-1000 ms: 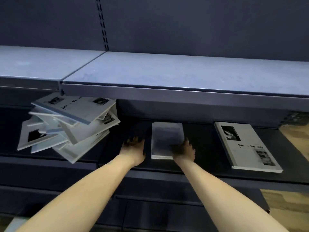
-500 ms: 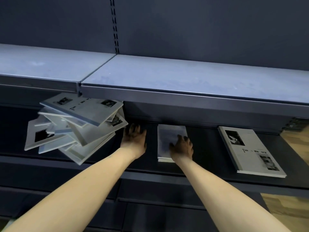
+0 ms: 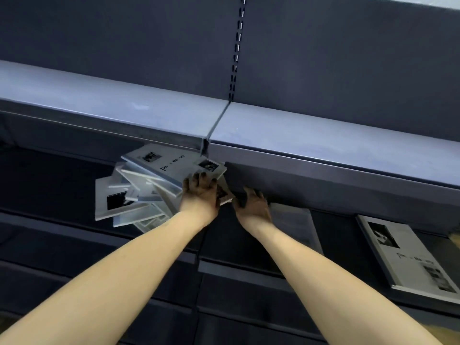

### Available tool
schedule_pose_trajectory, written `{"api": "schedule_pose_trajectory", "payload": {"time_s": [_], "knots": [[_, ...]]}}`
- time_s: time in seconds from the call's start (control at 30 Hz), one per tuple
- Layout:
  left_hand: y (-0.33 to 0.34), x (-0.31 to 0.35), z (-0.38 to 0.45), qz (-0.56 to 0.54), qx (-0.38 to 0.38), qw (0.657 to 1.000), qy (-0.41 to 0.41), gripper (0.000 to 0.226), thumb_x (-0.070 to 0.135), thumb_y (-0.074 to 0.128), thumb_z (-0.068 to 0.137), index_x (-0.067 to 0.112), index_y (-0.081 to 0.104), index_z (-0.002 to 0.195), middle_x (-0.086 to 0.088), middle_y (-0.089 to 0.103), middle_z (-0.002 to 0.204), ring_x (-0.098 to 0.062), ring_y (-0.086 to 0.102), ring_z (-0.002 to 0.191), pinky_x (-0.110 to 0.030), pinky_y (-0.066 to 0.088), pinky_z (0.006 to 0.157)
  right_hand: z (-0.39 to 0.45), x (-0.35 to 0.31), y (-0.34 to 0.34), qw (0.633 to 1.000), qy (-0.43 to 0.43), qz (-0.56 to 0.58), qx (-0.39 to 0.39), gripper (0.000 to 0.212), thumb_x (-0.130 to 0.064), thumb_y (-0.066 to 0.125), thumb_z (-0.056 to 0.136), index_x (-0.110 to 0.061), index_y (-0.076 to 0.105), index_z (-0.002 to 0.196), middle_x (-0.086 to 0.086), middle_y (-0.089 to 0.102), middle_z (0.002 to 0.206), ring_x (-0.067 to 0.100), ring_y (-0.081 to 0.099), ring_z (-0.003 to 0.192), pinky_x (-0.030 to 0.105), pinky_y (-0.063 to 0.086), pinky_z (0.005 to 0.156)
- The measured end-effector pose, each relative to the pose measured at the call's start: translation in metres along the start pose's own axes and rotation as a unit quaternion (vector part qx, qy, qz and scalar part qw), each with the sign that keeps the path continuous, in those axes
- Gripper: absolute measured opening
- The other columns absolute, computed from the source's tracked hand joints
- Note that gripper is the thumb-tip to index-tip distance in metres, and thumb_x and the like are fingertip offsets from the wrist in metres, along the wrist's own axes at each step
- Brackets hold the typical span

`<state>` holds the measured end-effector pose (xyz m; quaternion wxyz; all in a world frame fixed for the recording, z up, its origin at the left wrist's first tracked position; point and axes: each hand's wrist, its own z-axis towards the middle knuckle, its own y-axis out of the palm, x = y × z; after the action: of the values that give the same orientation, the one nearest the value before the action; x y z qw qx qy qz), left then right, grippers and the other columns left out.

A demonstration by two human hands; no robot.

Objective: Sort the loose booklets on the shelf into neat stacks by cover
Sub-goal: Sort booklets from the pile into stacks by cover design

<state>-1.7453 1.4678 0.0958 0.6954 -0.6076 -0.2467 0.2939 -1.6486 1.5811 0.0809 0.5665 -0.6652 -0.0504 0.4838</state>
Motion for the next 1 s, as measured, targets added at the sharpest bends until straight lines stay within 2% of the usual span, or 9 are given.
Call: {"api": "schedule_pose_trajectory", "payload": {"time_s": [0.17,0.23,0.33,0.43,0.5,0.7,0.83,0.9,1.0], "knots": [[-0.005,-0.055,-0.005,-0.025,0.03,0.999,-0.019,0.064,0.036,0.042,0.099,0.017,0.016,0.155,-0.017,0.011,0.16,-0.039,0.013,0.146,-0.051,0.013,0.119,0.005,-0.044,0.027,0.998,-0.036,0.035,-0.042,0.054,-0.039,0.059,0.089,-0.03,0.047,0.142,0.004,0.046,0.145,0.028,0.043,0.134,0.043,0.041,0.109],[-0.004,-0.076,-0.008,-0.028,0.048,0.998,-0.025,0.063,0.036,0.04,0.1,0.017,0.016,0.155,-0.017,0.015,0.159,-0.037,0.016,0.146,-0.051,0.014,0.119,0.007,-0.057,0.04,0.996,-0.048,0.019,-0.067,0.061,-0.032,0.059,0.085,-0.03,0.043,0.144,0.004,0.043,0.147,0.028,0.044,0.135,0.043,0.042,0.108],[-0.002,-0.102,-0.01,-0.02,0.059,0.997,-0.035,0.064,0.041,0.039,0.1,0.016,0.019,0.155,-0.015,0.022,0.157,-0.035,0.021,0.144,-0.05,0.021,0.117,0.009,-0.074,0.052,0.993,-0.075,-0.04,-0.076,0.07,-0.023,0.06,0.09,-0.029,0.031,0.153,0.004,0.025,0.16,0.027,0.024,0.147,0.037,0.028,0.119],[0.0,-0.126,-0.011,-0.024,0.033,0.998,-0.049,0.063,0.041,0.039,0.1,0.017,0.019,0.155,-0.016,0.021,0.158,-0.035,0.02,0.146,-0.051,0.021,0.118,0.013,-0.082,0.065,0.991,-0.096,-0.079,-0.057,0.056,-0.028,0.054,0.097,-0.03,0.037,0.15,0.0,0.02,0.163,0.024,0.004,0.152,0.037,0.013,0.123],[0.002,-0.139,-0.012,-0.03,0.027,0.998,-0.049,0.063,0.041,0.037,0.101,0.02,0.017,0.156,-0.013,0.019,0.16,-0.035,0.02,0.146,-0.051,0.02,0.118,0.012,-0.087,0.072,0.992,-0.093,-0.071,-0.045,0.047,-0.031,0.051,0.1,-0.033,0.043,0.147,0.001,0.022,0.162,0.025,0.002,0.152,0.038,0.01,0.124],[0.005,-0.165,-0.013,-0.042,0.031,0.997,-0.048,0.059,0.041,0.033,0.103,0.02,0.019,0.155,-0.011,0.021,0.16,-0.033,0.017,0.147,-0.052,0.017,0.119,-0.002,-0.096,0.089,0.986,-0.126,-0.1,0.043,0.043,-0.022,0.05,0.098,-0.03,0.053,0.139,0.005,0.052,0.14,0.03,0.044,0.131,0.036,0.031,0.111],[0.008,-0.168,-0.009,-0.07,0.045,0.995,-0.056,0.053,0.039,0.031,0.103,0.02,0.028,0.152,-0.012,0.03,0.154,-0.034,0.023,0.144,-0.051,0.02,0.117,-0.018,-0.104,0.096,0.959,-0.216,-0.136,0.124,0.041,-0.05,0.046,0.092,-0.024,0.07,0.114,0.004,0.07,0.107,0.03,0.063,0.101,0.041,0.048,0.091],[0.008,-0.172,-0.008,-0.069,0.048,0.994,-0.064,0.05,0.036,0.031,0.102,0.02,0.031,0.15,-0.013,0.034,0.151,-0.035,0.026,0.142,-0.053,0.023,0.115,-0.025,-0.115,0.096,0.96,-0.232,-0.116,0.102,0.049,-0.058,0.043,0.09,-0.024,0.069,0.113,0.002,0.069,0.106,0.025,0.062,0.101,0.038,0.049,0.089],[0.009,-0.178,-0.008,-0.062,0.037,0.994,-0.082,0.048,0.035,0.031,0.102,0.021,0.034,0.147,-0.013,0.036,0.15,-0.037,0.029,0.139,-0.054,0.025,0.113,-0.03,-0.125,0.094,0.967,-0.252,-0.013,0.027,0.044,-0.051,0.044,0.097,-0.023,0.064,0.124,0.002,0.068,0.113,0.023,0.063,0.102,0.037,0.051,0.09]]}}
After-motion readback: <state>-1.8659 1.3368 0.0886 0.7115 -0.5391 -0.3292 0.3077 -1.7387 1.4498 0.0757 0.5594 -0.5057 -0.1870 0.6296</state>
